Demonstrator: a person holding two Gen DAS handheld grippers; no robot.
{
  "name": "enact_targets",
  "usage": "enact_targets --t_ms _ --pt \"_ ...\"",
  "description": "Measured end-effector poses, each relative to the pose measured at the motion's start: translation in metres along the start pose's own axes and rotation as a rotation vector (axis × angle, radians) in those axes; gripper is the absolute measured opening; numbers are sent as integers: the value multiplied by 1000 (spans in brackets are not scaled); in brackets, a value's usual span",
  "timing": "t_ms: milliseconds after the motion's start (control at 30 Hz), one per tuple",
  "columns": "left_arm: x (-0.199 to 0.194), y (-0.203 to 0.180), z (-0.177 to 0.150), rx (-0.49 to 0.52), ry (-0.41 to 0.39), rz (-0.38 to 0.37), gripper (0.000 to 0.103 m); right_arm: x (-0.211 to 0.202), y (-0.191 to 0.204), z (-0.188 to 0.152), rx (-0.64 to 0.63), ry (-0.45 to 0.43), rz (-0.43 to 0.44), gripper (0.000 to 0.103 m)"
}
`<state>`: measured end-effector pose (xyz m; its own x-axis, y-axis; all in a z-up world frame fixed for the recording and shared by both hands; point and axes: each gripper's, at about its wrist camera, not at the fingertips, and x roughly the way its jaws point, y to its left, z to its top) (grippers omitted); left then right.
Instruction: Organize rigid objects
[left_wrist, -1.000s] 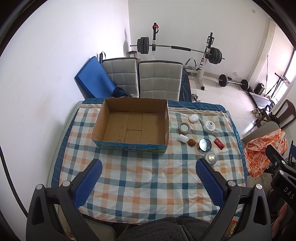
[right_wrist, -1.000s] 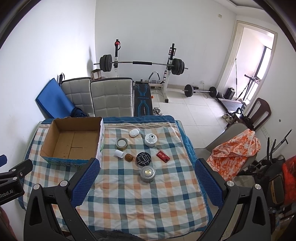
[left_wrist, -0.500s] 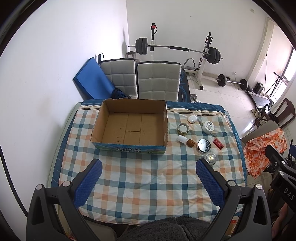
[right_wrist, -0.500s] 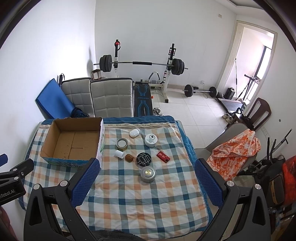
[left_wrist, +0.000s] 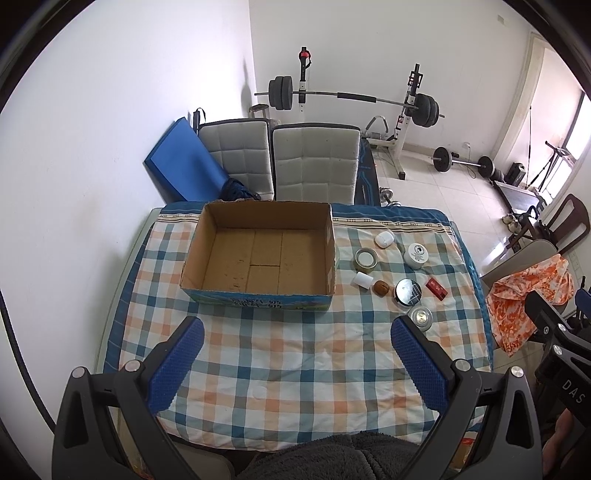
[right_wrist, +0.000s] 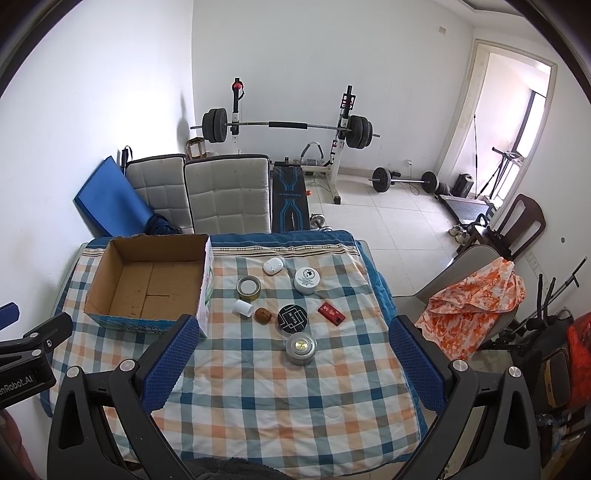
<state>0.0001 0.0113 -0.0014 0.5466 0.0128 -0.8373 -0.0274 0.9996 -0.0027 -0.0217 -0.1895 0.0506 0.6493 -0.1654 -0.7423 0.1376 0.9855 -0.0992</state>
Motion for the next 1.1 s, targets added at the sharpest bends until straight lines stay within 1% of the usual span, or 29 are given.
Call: enact_targets --t_ms 167,367,433,533,567,600,733,767,867,900,967,1000,1067,1100 --pt "1 -1 1 0 4 -5 103 1 0 -1 2 0 -2 103" --pt "16 -4 15 5 30 -14 103 17 0 3 9 27 -1 103" --pt "23 -6 18 8 37 -16 103 24 -1 4 12 38 -4 103" --pt "44 -13 25 12 67 -27 103 40 -5 6 26 67 -3 103" --pt "52 -16 27 13 86 -27 103 48 -8 7 34 83 -1 103" --pt "64 -20 30 15 109 -46 103 58 -11 7 43 104 -2 103" --pt "111 -47 39 49 167 -59 103 112 -25 4 75 205 -10 103" --pt "131 -57 41 66 193 -40 103 132 -29 2 84 243 -12 103" --pt "178 -79 42 87 249 -42 103 190 -38 -9 106 344 -15 103" --pt "198 -87 41 94 282 -32 103 213 -42 -15 108 378 -23 103" --pt "236 -102 38 103 341 -37 103 258 -47 -27 108 433 -42 103" --pt "260 -111 35 115 384 -27 103 277 -49 -35 108 457 -43 103" --pt "292 -124 30 130 441 -36 103 314 -53 -47 110 502 -40 103" --pt "310 -132 26 141 471 -27 103 335 -54 -54 104 539 -42 103"
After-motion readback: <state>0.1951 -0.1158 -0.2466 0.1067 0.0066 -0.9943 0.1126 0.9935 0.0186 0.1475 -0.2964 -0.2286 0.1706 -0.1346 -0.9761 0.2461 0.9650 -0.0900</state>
